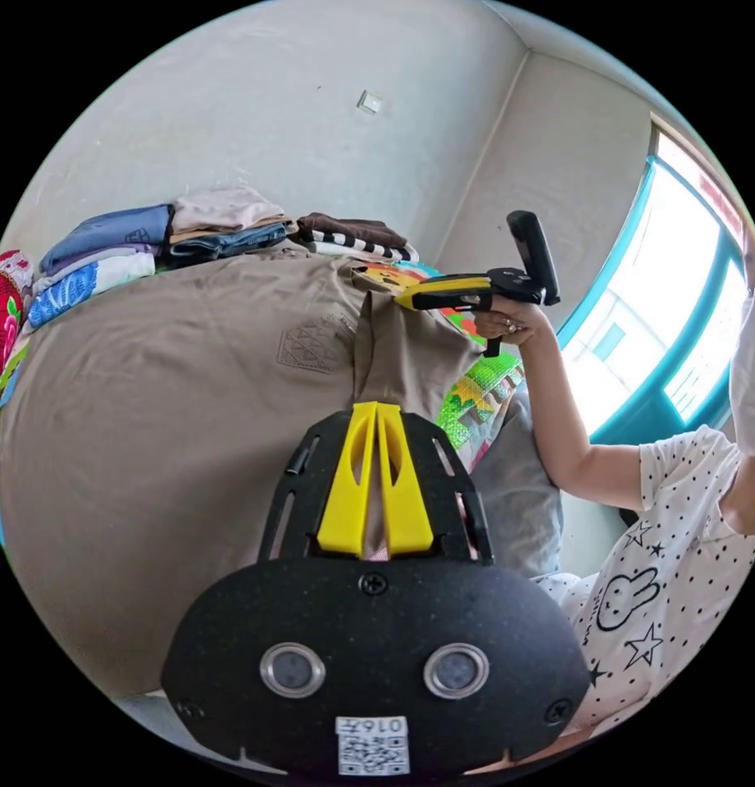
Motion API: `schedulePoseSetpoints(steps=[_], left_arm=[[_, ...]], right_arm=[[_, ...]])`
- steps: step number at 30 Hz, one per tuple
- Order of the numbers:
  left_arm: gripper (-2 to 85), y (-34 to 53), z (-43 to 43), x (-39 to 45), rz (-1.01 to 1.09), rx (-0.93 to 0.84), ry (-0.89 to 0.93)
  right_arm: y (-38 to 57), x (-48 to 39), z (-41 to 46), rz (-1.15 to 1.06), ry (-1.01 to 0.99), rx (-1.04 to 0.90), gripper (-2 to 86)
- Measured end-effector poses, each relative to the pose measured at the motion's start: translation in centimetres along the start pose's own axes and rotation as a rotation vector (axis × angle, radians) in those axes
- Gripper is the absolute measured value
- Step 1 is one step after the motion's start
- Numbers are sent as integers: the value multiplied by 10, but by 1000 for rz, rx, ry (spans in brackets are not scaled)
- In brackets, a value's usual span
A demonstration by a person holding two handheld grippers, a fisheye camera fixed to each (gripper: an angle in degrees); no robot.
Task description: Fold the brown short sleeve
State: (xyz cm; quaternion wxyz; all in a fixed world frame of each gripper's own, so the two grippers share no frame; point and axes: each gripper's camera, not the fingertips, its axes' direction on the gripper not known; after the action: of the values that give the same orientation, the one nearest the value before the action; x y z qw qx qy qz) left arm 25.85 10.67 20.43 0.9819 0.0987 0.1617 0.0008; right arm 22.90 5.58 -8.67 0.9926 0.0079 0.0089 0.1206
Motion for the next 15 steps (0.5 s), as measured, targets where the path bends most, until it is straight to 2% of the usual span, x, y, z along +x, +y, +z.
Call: schedulePoseSetpoints(steps=[9,15], left_arm=[[52,-6,21,-2,-16,-103,59],[59,-3,18,-4,-49,-71,26]], right_arm=[[6,0,-7,-1,-18,4,-3],[10,0,-14,-4,-24,9,-3]])
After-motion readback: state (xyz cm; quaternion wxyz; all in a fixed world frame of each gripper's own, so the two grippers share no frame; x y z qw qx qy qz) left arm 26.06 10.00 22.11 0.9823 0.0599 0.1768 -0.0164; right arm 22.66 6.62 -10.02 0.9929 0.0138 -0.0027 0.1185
